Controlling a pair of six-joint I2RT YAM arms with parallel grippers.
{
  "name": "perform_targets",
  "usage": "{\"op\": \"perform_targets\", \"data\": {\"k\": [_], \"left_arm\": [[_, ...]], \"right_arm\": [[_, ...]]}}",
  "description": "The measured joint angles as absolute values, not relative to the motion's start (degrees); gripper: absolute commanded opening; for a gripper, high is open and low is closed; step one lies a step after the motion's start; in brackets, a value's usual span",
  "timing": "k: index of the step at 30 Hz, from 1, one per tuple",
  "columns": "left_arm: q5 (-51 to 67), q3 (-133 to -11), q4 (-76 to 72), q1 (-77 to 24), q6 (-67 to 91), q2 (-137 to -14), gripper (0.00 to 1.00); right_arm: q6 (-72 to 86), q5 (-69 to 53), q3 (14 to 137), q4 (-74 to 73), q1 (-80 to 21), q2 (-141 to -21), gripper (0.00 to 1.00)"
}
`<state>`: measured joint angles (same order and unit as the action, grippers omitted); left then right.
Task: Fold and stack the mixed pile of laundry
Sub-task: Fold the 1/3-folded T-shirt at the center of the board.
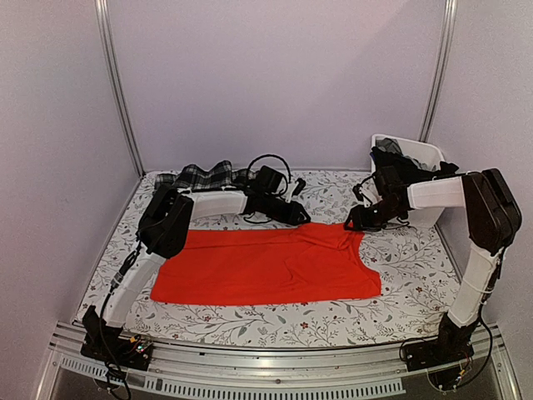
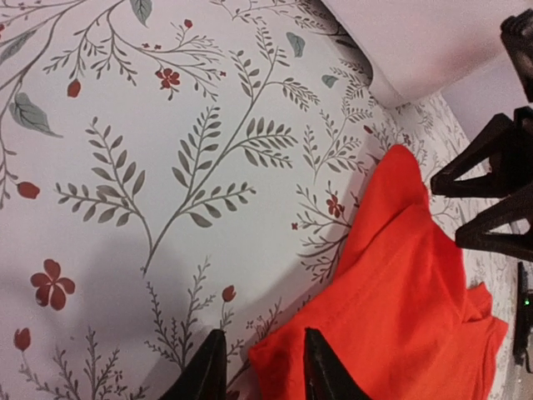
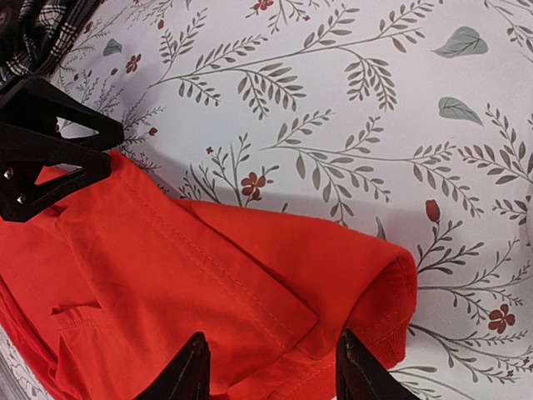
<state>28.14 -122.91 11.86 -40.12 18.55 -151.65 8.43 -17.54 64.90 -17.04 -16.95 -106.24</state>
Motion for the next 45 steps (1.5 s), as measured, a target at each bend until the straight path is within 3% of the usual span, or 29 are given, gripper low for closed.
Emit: {"op": "perform_targets", "data": {"k": [6,10,14,20,26,32,35,40,45], "left_arm": [[28.82,-123.09,11.88,-40.12,19.22,-152.22,0.26],[29.17,-123.24,11.86,-40.12,19.57,-152.4,0.26],[29.19,-123.31,11.86,-40.12,19.79,-152.42,0.33],[29.17,-123.48,11.9,-40.12,20.01,-152.42,0.34],[29.21,-123.94,11.9,-40.12,20.12,-152.62,0.24],[29.69,-124.7,11.75,-40.12,19.94,-152.66,0.0],[29.93,-124.7,11.25,-40.14,19.84,-152.66,0.0],[29.93,-122.21,9.39,-40.18,19.31,-151.98,0.0],[29.1,-114.45,7.14,-40.29,18.68,-148.03,0.0]], "right_arm": [[9.1,-20.32,65.39,-16.45,-16.91,-107.39,0.4],[9.32,-21.56,65.39,-16.43,-16.91,-107.87,0.4],[9.5,-21.71,65.39,-15.99,-16.91,-108.2,0.5],[9.89,-21.58,65.39,-15.22,-16.91,-110.41,0.47],[10.0,-21.82,65.41,-14.96,-16.91,-110.61,0.28],[9.85,-23.49,65.41,-14.9,-16.91,-110.43,0.08],[9.54,-24.47,65.41,-14.79,-16.91,-109.91,0.03],[9.28,-25.65,65.39,-14.55,-16.91,-107.72,0.02],[9.19,-26.52,63.66,-13.72,-16.93,-104.6,0.08]]}}
